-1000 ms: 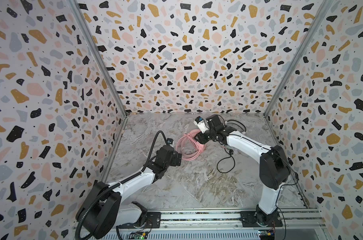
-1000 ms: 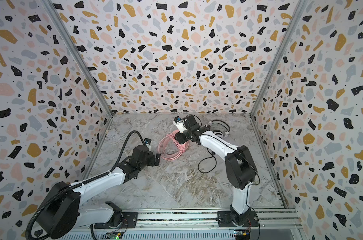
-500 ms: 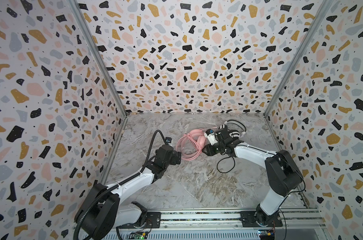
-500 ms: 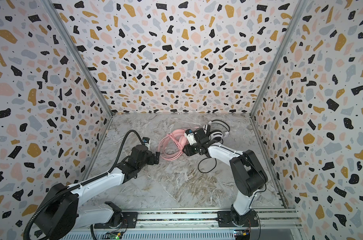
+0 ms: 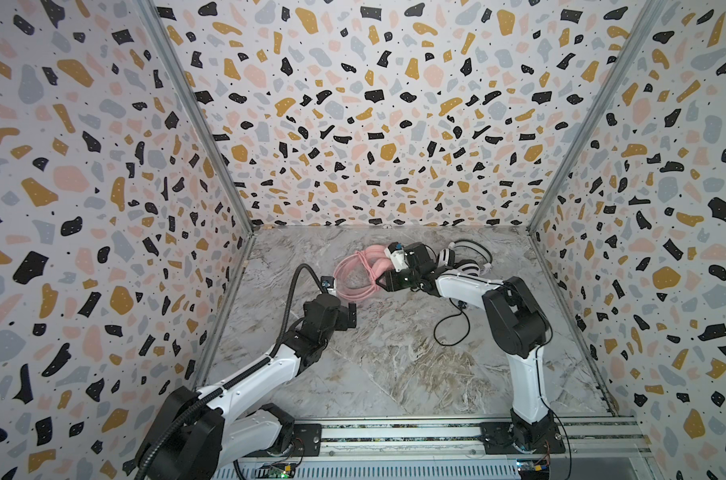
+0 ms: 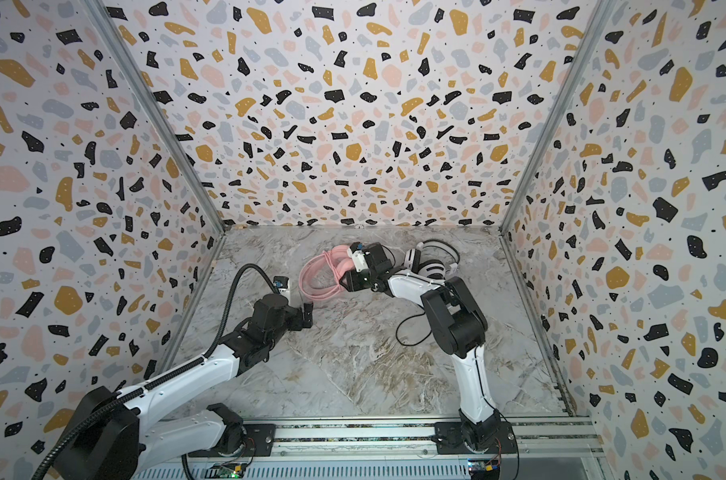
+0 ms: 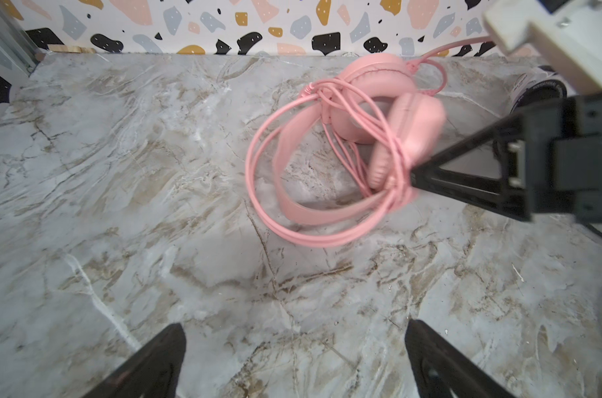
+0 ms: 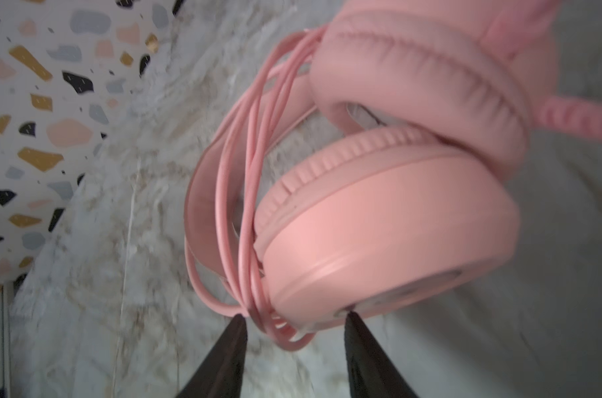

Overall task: Wrap the headphones
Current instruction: 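Move the pink headphones farther from the robot and set them down with the right gripper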

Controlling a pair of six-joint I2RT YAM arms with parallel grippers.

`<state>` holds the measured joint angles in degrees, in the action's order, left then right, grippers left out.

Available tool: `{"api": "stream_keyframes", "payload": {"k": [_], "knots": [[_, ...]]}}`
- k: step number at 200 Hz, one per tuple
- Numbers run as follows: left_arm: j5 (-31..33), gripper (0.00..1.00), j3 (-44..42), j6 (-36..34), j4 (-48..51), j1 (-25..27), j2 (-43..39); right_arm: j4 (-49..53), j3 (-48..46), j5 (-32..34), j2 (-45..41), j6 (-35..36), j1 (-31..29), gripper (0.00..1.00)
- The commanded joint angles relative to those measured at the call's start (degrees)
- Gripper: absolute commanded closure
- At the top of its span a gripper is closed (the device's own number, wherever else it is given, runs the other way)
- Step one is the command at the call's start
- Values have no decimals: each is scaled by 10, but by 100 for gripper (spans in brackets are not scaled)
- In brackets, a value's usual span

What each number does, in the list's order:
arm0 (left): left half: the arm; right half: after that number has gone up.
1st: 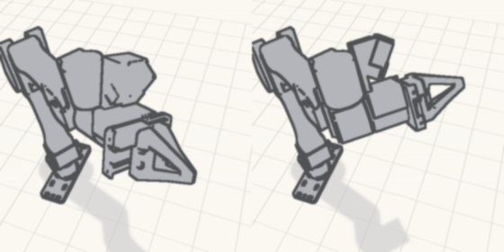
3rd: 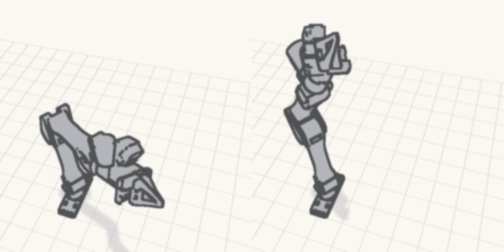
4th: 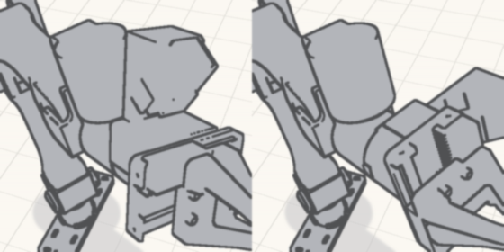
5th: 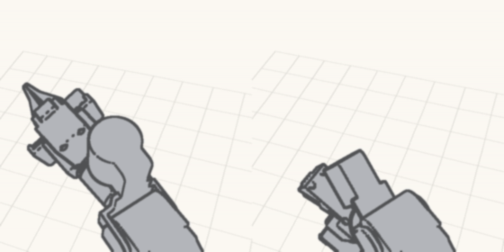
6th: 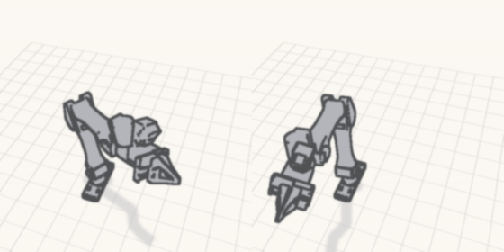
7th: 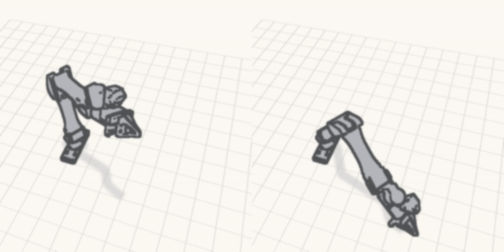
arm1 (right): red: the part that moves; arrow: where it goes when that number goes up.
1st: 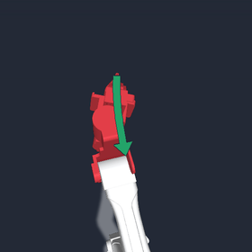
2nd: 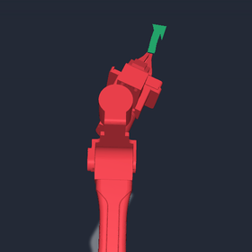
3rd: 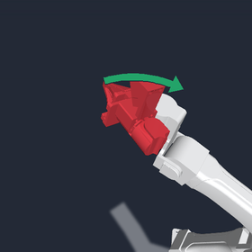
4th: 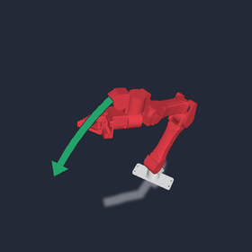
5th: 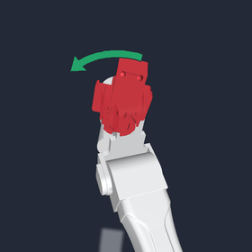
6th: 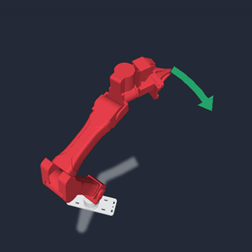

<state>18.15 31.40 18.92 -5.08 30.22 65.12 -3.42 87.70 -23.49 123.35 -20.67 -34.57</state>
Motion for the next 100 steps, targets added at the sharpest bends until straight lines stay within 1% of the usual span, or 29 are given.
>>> {"api": "stream_keyframes", "payload": {"k": [1, 15, 29, 35, 40, 51, 58, 82, 100], "knots": [[16, 0, 13, 3, -4, -4, -9, -9, 133, -4, 65, -32, -17, 52], [17, 0, 19, 3, 9, -5, -12, 32, 247, -3, 133, -32, -21, 52], [12, 0, 21, 6, 15, -5, -21, 97, 362, -9, 192, -27, -23, 52], [11, 0, 20, 6, 18, -5, -26, 115, 390, -9, 202, -21, -23, 52], [10, 0, 21, 7, 20, -5, -30, 118, 395, -6, 201, -17, -23, 52], [10, 0, 17, 8, 24, -5, -39, 112, 370, 3, 174, -7, -21, 52], [12, 0, 12, 9, 22, -5, -43, 101, 335, 6, 145, -1, -19, 51], [8, 0, -2, 12, 6, -6, -46, 52, 176, 15, 15, 10, 4, 51], [-4, 0, 0, 13, -7, -7, -34, 33, 76, 23, -77, 14, 41, 51]]}}
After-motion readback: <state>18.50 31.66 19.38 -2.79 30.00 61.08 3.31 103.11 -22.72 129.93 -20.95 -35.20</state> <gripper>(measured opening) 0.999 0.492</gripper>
